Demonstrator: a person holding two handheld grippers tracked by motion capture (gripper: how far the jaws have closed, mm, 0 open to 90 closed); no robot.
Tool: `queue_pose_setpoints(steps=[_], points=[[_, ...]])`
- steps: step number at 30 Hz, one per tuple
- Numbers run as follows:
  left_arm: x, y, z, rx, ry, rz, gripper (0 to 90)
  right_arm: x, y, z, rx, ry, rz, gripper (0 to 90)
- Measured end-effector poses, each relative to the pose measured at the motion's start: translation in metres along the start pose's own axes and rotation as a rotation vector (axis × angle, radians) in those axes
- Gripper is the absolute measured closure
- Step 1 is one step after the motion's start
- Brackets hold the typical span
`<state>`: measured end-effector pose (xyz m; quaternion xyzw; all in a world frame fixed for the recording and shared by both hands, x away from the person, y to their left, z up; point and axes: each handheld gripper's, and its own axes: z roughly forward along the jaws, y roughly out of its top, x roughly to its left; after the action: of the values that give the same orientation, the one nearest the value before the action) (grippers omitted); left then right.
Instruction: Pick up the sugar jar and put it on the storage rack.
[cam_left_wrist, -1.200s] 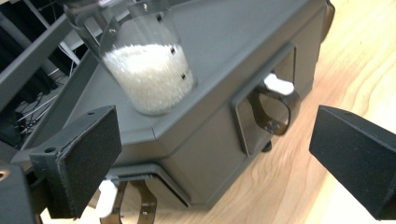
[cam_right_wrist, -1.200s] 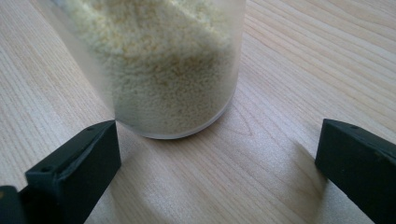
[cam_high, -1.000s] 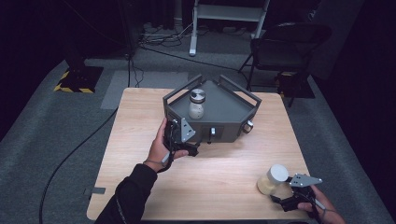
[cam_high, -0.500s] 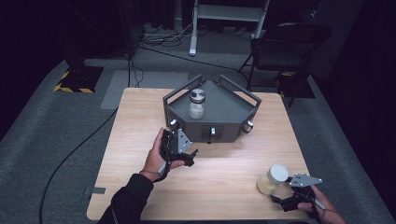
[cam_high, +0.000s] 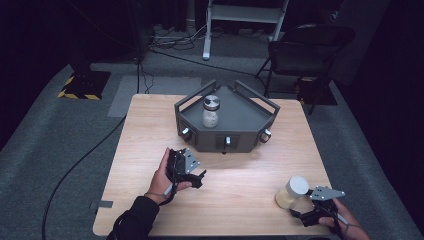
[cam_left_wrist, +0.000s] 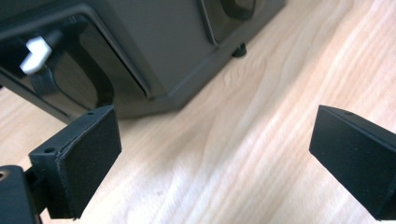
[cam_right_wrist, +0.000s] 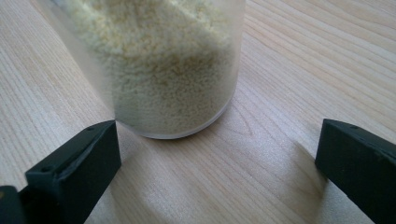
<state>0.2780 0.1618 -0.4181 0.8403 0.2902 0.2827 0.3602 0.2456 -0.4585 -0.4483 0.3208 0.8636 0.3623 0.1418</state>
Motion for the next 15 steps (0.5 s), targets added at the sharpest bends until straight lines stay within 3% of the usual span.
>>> queue_pose_setpoints(steps=[9, 15], points=[[-0.003, -0.014, -0.005, 0.047, -0.009, 0.013, 2.1, 0.000, 0.000, 0.000, 0.000, 0.000, 0.000, 0.0], [0.000, -0.025, -0.004, 0.095, -0.027, -0.014, 2.1, 0.000, 0.000, 0.000, 0.000, -0.001, 0.000, 0.0]])
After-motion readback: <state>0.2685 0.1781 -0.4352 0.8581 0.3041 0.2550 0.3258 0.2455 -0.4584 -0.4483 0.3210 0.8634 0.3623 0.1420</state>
